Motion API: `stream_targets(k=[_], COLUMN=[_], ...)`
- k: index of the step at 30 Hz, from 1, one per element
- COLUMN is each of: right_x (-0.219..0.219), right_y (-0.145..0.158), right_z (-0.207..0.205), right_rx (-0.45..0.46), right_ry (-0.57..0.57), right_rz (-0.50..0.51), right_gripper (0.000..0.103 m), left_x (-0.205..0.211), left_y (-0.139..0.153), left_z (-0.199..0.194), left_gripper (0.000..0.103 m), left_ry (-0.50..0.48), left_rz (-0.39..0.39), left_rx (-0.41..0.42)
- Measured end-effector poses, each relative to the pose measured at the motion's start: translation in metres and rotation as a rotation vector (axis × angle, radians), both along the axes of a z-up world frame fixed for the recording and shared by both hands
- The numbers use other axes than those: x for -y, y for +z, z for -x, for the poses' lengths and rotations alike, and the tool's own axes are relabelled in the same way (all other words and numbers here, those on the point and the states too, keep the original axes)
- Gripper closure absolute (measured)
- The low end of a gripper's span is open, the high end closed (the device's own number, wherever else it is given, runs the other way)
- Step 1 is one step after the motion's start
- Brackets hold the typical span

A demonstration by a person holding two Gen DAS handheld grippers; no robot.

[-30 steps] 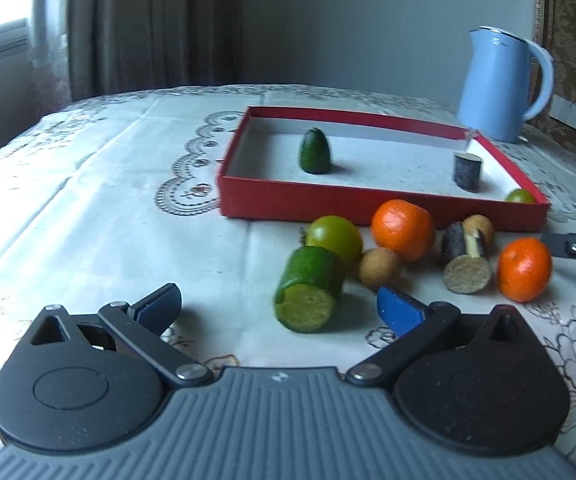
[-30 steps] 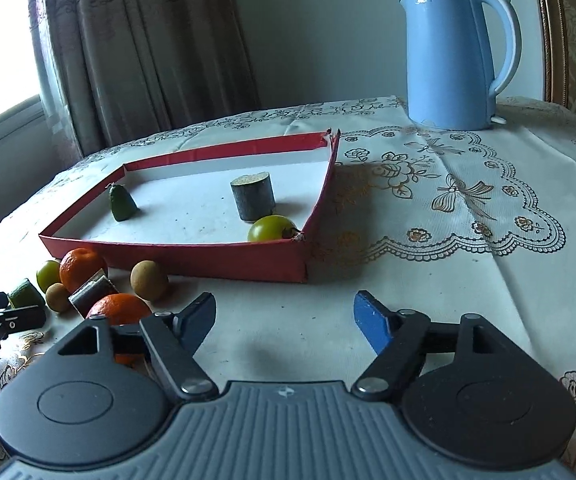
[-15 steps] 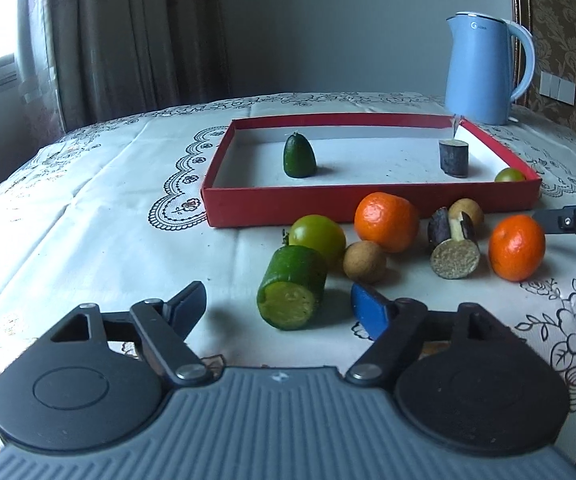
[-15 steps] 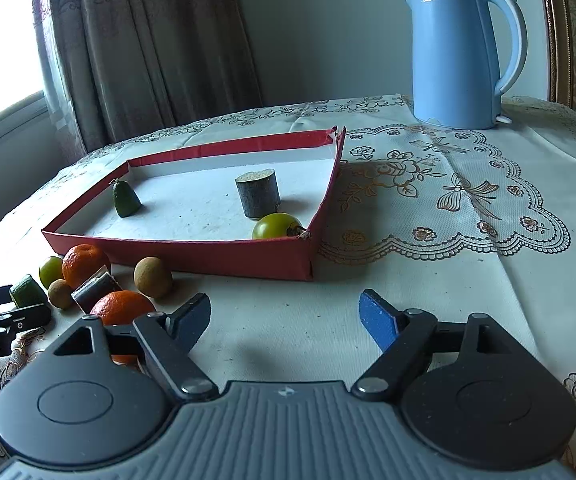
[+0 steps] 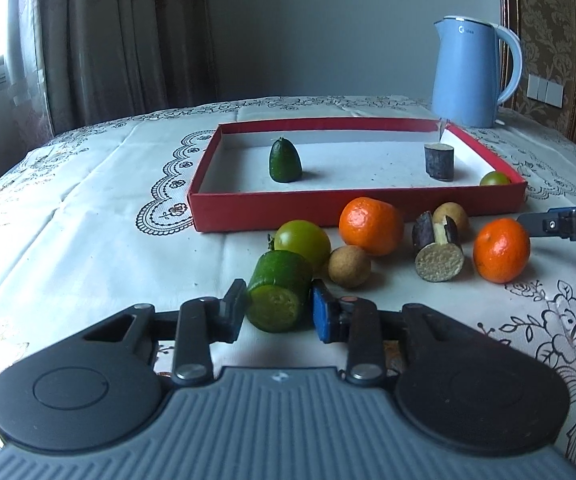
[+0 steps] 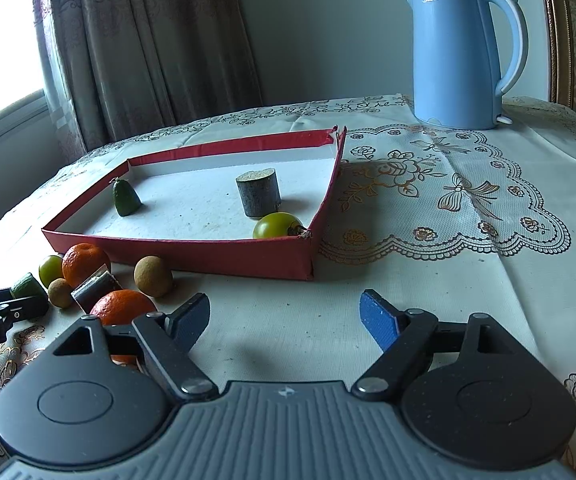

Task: Organize fruits
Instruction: 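Grasp the cut cucumber piece with the left gripper and lift it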

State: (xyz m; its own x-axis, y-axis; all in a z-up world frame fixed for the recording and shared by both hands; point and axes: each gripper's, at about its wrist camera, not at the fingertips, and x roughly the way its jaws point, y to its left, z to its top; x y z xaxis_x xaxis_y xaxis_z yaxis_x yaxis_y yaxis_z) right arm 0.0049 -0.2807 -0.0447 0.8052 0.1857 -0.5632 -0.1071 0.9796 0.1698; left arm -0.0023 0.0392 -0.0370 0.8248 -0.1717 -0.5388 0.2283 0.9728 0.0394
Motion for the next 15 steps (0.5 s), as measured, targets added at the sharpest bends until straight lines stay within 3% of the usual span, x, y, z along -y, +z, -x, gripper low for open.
stream_targets(k=[15], right_x=[-0.002], right_y=[-0.001], right_z=[0.000], right_rx=[-0.002], right_ry=[0.004], right_rz=[0.010], right_gripper=[0.019], left_x=[-0.021], left_y=[0.018], left_z=[-0.007], left_gripper=[0.075], left_ry=[0.002], left_rz=[0.113], left_rx=[-0.016])
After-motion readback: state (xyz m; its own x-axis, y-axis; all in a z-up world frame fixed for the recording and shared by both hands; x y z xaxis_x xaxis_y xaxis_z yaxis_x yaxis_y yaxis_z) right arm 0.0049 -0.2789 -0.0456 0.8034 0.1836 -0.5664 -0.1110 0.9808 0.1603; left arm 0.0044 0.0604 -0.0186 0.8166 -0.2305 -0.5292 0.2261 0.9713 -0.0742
